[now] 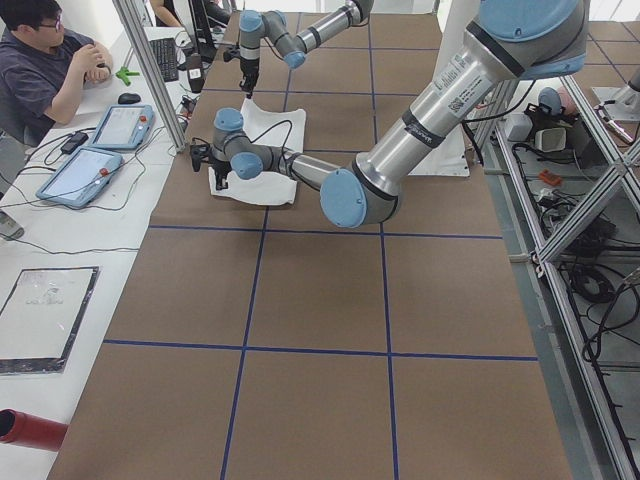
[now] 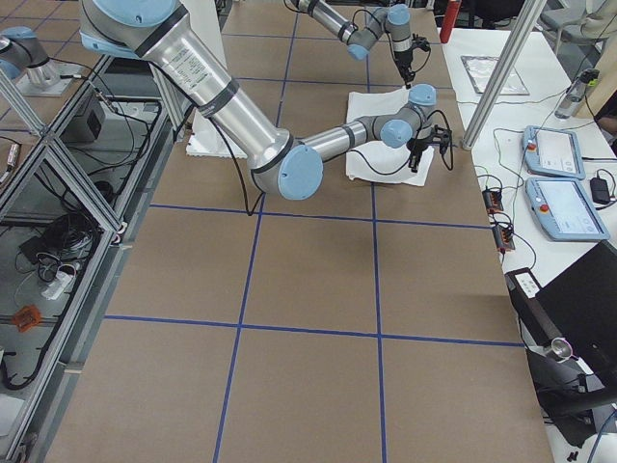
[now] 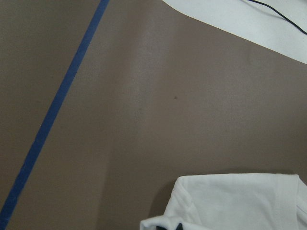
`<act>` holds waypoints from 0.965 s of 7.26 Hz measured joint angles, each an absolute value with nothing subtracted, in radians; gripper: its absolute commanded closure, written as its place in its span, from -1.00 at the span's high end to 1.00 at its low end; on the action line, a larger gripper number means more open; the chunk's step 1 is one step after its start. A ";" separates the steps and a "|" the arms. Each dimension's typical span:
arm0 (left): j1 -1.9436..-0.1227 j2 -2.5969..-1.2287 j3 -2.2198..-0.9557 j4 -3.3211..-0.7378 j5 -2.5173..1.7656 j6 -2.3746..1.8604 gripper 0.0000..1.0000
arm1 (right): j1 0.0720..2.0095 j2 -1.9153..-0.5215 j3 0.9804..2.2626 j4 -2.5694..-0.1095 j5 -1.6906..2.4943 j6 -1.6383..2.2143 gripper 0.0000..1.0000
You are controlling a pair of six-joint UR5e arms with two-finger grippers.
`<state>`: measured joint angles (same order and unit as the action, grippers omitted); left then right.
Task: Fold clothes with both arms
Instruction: 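Lay the hem down near the collar and open both grippers, then move the right gripper to the folded shirt's side edge while the left gripper holds back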
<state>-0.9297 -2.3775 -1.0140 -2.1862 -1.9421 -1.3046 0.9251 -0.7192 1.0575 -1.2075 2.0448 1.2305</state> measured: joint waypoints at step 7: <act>-0.927 -2.389 -1.038 -2.178 -1.942 -1.313 0.98 | 0.914 -0.715 1.105 -1.207 2.042 1.234 1.00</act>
